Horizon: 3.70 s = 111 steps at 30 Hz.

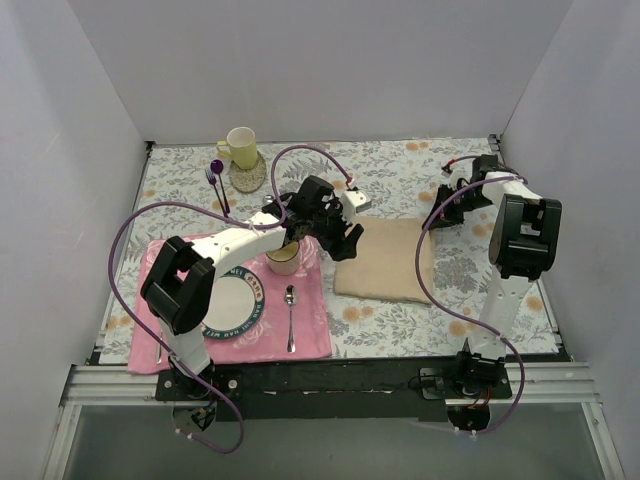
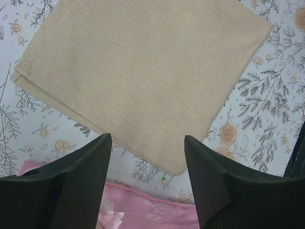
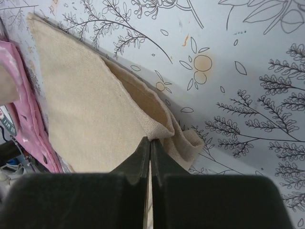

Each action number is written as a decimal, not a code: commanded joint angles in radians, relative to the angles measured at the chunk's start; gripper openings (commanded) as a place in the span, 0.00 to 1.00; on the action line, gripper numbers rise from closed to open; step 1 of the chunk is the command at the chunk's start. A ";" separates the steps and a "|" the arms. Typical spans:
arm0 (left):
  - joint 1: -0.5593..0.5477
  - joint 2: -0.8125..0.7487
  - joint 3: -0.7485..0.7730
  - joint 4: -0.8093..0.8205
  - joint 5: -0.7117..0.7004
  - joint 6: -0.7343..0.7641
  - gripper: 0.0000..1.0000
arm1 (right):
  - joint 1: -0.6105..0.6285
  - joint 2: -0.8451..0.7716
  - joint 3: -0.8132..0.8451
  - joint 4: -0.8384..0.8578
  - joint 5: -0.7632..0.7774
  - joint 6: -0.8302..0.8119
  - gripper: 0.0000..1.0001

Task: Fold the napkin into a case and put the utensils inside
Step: Smooth out the lower triangle-folded napkin at the center of the board.

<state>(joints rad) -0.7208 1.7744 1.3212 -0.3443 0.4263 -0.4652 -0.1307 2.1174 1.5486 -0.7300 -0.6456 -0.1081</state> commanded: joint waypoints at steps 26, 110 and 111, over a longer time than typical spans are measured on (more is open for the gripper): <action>0.003 0.042 0.010 -0.030 0.123 0.060 0.56 | -0.061 0.024 0.010 -0.008 0.020 -0.110 0.01; -0.098 0.099 0.044 -0.165 0.173 0.044 0.47 | -0.003 -0.196 0.137 -0.309 -0.239 -0.493 0.52; -0.083 0.076 0.077 -0.148 0.190 0.024 0.58 | -0.003 -0.236 0.145 -0.280 -0.244 -0.472 0.64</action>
<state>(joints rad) -0.8463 1.9720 1.3247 -0.4812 0.5507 -0.3920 -0.1249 2.1178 1.6070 -0.9966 -0.7715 -0.5476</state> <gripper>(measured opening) 0.444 0.496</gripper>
